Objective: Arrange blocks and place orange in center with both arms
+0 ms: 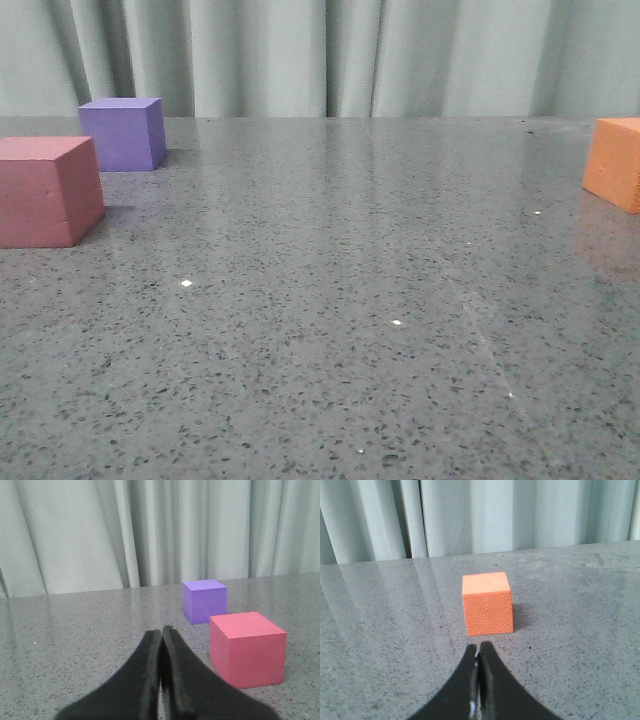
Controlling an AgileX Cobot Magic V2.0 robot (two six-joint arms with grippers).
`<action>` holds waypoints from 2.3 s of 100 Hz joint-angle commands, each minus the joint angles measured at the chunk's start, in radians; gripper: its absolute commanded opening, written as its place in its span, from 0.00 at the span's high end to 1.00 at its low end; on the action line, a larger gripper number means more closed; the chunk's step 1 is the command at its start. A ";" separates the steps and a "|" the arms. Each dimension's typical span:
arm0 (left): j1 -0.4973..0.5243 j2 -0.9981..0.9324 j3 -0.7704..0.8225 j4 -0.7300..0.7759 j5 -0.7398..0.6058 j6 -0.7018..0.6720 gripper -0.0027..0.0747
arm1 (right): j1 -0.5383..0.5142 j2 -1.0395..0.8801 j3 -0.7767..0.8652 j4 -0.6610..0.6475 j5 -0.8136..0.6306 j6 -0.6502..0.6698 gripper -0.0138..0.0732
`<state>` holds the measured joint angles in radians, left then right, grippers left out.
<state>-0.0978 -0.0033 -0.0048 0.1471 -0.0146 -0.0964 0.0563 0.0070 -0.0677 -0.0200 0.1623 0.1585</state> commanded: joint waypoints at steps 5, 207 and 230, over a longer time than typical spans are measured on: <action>0.000 -0.034 0.054 -0.009 -0.077 -0.009 0.98 | -0.005 0.140 -0.188 0.007 0.060 0.023 0.92; -0.002 -0.034 0.054 -0.009 -0.077 -0.009 0.98 | -0.004 1.433 -0.975 -0.061 0.231 -0.043 0.10; -0.002 -0.034 0.054 -0.009 -0.077 -0.009 0.98 | -0.004 1.470 -0.975 -0.061 0.234 -0.043 0.29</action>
<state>-0.0978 -0.0033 -0.0048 0.1471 -0.0146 -0.0964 0.0563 1.5068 -1.0079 -0.0695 0.4475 0.1258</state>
